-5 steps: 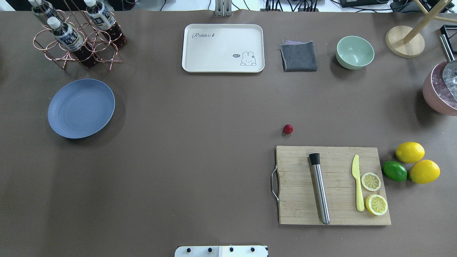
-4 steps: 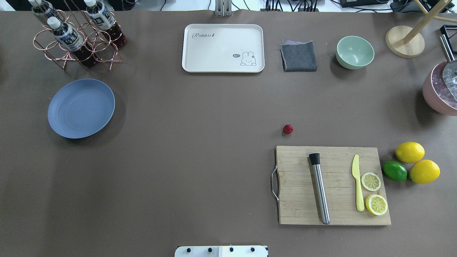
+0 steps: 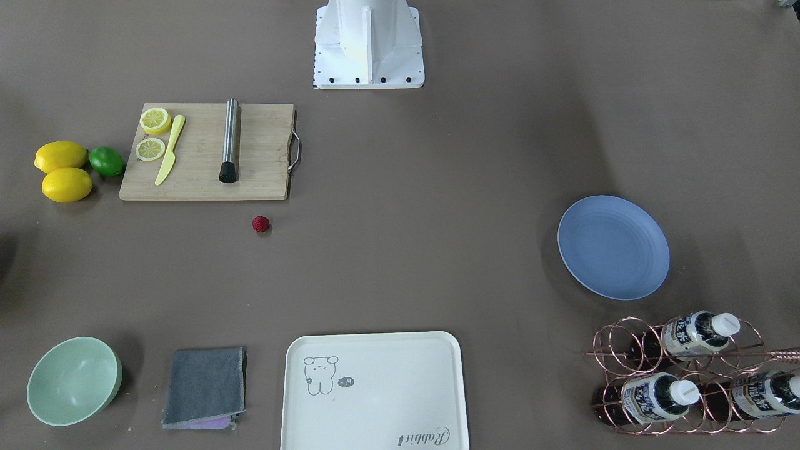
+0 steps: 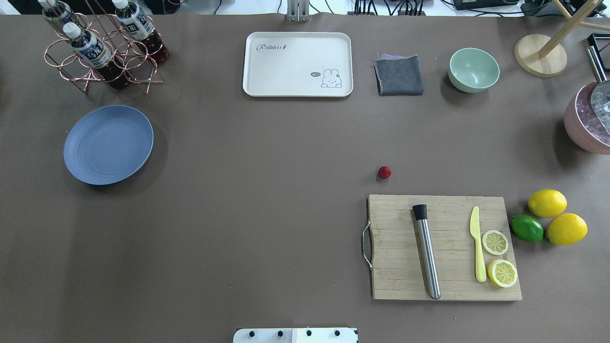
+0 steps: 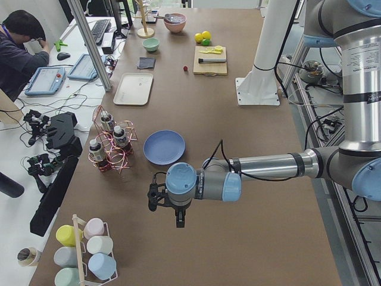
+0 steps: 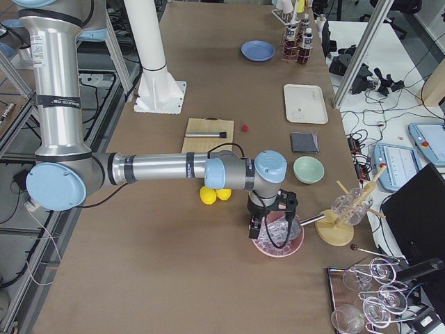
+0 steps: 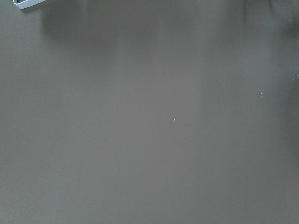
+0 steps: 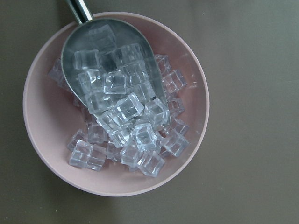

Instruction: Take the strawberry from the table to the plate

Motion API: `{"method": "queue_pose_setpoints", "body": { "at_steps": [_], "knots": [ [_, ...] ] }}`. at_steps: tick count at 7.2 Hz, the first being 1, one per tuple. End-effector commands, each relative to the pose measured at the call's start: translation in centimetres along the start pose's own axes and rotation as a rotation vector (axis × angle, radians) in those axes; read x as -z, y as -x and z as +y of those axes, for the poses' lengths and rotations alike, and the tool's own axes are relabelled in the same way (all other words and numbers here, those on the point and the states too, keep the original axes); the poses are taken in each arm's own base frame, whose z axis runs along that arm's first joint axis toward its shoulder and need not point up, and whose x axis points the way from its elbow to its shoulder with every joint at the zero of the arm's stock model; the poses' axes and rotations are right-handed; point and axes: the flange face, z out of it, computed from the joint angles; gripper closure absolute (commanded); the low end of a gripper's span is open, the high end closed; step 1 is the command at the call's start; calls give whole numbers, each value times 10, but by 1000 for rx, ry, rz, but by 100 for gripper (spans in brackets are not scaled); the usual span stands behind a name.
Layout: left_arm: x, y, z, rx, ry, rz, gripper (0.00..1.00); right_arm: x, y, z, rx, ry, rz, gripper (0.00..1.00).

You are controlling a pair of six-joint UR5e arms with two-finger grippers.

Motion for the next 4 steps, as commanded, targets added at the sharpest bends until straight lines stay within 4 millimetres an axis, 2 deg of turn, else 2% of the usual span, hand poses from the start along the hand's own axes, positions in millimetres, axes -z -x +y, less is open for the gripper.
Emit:
{"method": "queue_pose_setpoints", "body": {
  "at_steps": [1,4],
  "knots": [
    [0,1,0,1,1,-5,2,1,2,0,3,-2,-1,0],
    [3,-2,-8,3,-9,-4,2,0,3,0,6,-1,-1,0]
  ]
}}
